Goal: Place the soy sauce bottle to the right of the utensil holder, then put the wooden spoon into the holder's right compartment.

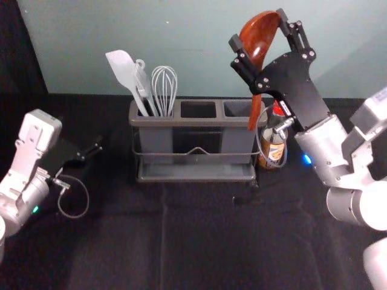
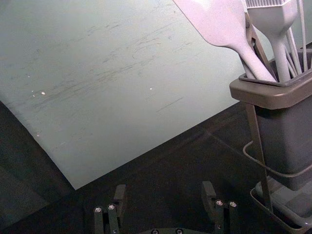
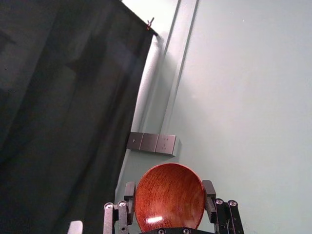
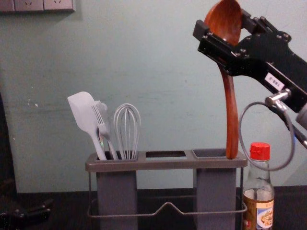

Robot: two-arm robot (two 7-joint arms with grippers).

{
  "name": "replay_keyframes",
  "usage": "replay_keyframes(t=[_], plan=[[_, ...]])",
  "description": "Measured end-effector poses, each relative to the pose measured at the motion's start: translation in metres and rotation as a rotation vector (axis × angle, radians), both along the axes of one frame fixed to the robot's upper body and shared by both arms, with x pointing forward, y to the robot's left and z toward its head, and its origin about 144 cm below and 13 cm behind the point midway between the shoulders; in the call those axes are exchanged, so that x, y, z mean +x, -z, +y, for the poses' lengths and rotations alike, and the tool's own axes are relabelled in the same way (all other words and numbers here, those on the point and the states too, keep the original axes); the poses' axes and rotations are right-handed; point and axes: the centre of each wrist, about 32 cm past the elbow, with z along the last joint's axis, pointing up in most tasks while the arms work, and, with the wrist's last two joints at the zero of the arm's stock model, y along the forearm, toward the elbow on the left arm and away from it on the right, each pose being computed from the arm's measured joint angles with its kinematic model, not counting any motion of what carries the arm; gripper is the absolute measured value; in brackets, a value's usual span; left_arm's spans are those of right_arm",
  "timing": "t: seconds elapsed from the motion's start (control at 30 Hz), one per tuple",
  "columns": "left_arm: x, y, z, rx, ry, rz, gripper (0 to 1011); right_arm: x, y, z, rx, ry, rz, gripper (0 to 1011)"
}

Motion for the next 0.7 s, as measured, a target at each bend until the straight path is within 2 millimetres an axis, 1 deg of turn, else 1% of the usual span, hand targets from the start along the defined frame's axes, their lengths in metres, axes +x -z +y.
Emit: replay_keyframes(t=[0.17,0.37,0.6,0.7], plan=[[0.000,0.000,0.000,0.000,0.000,0.000,1005,0.015,-0.004,0.003,-0.011,-0.001,-0.002,840],[0.000,0.000,0.000,0.000,0.000,0.000,1005,0.032,-0.003,0.008,-0.019,-0.002,-0.002,840],[0.000,0.000,0.000,0.000,0.000,0.000,1005,0.046,0.000,0.015,-0.018,0.003,-0.005,840],[0.000,0.000,0.000,0.000,0.000,0.000,1005,0.049,0.000,0.016,-0.016,0.006,-0.006,840]])
